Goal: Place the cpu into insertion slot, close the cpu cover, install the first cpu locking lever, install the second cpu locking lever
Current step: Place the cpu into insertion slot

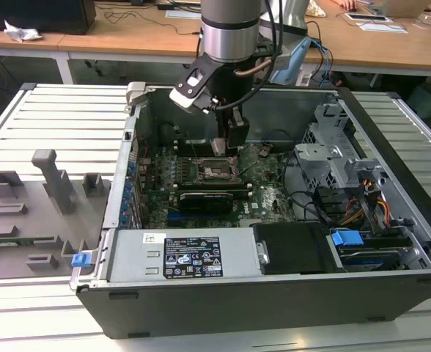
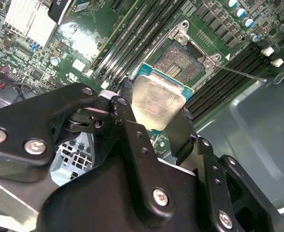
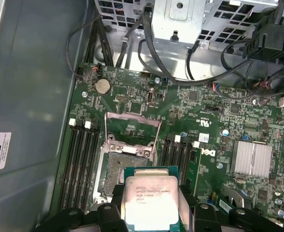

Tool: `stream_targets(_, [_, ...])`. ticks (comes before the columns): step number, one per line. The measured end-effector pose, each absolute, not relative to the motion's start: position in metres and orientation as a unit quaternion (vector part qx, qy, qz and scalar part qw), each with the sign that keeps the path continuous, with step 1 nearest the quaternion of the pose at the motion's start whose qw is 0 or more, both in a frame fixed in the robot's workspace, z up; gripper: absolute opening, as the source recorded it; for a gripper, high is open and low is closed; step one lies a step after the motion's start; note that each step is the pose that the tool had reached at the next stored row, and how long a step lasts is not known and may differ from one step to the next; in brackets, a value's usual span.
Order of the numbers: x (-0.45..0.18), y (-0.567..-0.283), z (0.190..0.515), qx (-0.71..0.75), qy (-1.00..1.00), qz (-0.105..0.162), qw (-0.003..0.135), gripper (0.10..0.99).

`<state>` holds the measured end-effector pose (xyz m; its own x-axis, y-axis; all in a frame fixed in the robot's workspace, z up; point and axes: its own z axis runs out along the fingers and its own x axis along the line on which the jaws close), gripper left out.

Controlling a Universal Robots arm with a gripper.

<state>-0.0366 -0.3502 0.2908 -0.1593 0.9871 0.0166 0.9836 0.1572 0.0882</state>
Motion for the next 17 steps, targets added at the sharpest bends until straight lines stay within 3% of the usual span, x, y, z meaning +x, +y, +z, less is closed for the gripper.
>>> stream_targets(17, [-0.037,-0.349,0.274,0.658,0.752,0.039,0.023,0.525])
